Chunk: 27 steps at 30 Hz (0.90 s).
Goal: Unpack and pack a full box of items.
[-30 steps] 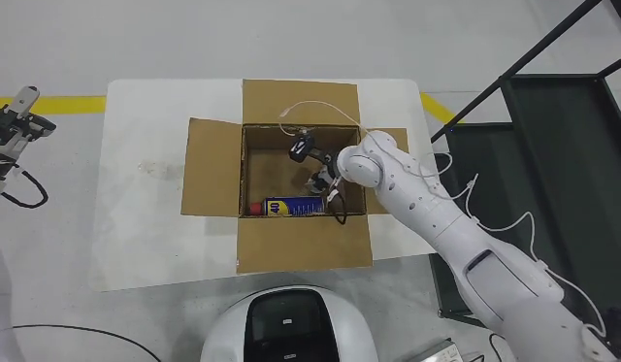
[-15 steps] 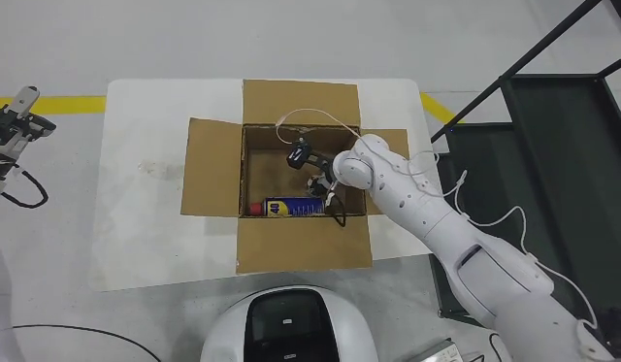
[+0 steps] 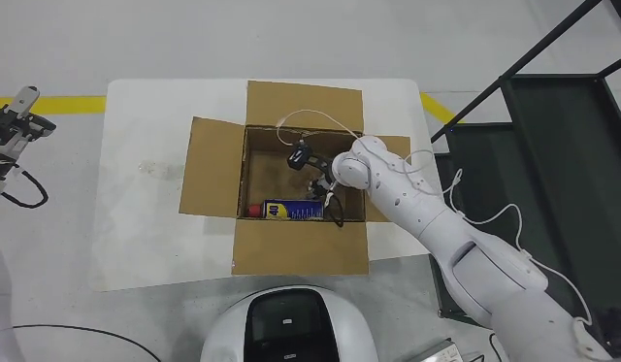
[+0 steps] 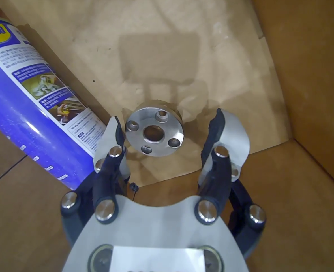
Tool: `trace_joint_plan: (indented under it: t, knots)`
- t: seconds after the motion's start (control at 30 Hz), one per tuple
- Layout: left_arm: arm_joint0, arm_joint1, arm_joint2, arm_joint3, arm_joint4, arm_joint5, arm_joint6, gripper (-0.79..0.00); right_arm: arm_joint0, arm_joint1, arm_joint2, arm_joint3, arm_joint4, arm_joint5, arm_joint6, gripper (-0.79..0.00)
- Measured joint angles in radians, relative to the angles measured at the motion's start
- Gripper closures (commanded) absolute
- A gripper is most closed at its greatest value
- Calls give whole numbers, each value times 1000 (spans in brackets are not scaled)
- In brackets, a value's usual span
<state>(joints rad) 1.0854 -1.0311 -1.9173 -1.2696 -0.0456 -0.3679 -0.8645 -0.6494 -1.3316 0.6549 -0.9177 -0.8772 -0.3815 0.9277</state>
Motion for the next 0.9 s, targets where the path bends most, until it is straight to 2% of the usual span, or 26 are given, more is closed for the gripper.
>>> trace_joint_plan:
  t: [0.53, 0.67, 0.7, 0.73, 0.83, 0.87, 0.9]
  knots:
    - [0, 0, 0, 0, 0, 0, 0, -785, -18, -6, 8, 2, -7, 2, 21, -622]
    - [0, 0, 0, 0, 0, 0, 0, -785, -17, -11, 4, 13, -11, 4, 27, -597]
    - [0, 0, 0, 0, 0, 0, 0, -785, -16, -12, 3, 15, -13, 5, 27, -557]
    - [0, 0, 0, 0, 0, 0, 0, -785, -16, -13, 2, 17, -15, 5, 28, -459]
    - [0, 0, 0, 0, 0, 0, 0, -785, -12, -15, 1, 23, -20, 6, 28, -83]
    - [0, 0, 0, 0, 0, 0, 0, -785, -10, -16, 2, 25, -22, 6, 27, -3]
    - [0, 0, 0, 0, 0, 0, 0, -785, -9, -17, 2, 26, -23, 6, 27, 0]
